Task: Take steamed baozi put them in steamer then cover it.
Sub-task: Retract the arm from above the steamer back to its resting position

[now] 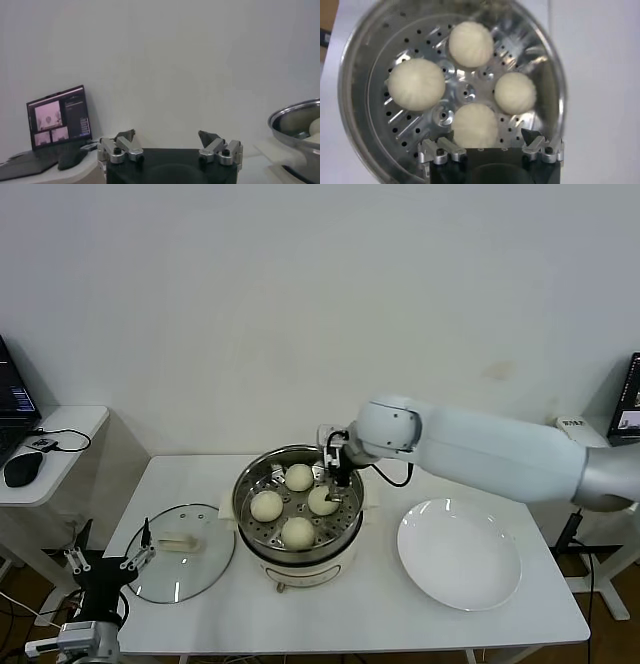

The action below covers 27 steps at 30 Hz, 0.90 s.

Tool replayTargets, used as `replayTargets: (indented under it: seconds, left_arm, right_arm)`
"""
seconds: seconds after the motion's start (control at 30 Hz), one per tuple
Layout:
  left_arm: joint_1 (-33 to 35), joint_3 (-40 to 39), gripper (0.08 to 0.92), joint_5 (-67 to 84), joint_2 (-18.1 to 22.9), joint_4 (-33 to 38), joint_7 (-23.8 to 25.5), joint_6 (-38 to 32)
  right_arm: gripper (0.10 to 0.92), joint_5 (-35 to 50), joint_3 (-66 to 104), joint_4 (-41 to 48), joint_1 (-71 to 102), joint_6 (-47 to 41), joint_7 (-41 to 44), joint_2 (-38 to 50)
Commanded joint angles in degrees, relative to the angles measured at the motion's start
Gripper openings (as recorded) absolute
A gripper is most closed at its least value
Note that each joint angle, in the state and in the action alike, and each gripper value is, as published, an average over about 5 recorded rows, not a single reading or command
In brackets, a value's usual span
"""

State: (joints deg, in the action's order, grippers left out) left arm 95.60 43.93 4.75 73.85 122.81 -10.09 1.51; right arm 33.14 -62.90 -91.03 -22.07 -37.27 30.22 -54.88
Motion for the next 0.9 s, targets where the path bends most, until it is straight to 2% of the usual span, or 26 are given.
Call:
replayTargets:
  seconds: [0.03, 0.23, 0.37, 0.6, 0.77, 0.9]
  left_arm:
    - [-0.3, -0.7, 0.823, -0.2, 0.1, -0.6, -0.1, 0.2]
    - [-1.0, -1.8, 0.823, -0.9, 0.5, -2.0, -0.6, 0.4]
    - [-1.1, -2.1, 0.823, -2.4, 0.5, -2.3, -1.0, 1.3]
    - [-1.5, -2.6, 0.823, -13.1, -0.9, -4.4, 0.2, 3.1]
    - [-2.3, -1.0, 0.823, -32.9, -4.5, -8.5, 2.5, 1.3]
    - [-0.7, 0.3, 0.823, -42.9, -7.5, -9.4, 3.8, -1.7]
  right_arm:
    - [0.823, 3.7, 25.6, -8.2, 29.7, 21.2, -29.9, 13.0]
    - [0.823, -4.9, 55.7, -9.1, 59.0, 35.0, -32.6, 10.4]
    - [0.823, -10.3, 72.5, -11.5, 74.6, 39.9, -31.1, 5.8]
    - [0.823, -18.6, 94.0, -17.0, 94.4, 43.3, -26.3, -7.1]
    - [0.823, -20.9, 104.0, -22.9, 104.9, 43.4, -25.4, -16.1]
    - [0.823, -22.7, 109.0, -25.5, 109.7, 42.7, -26.3, -20.9]
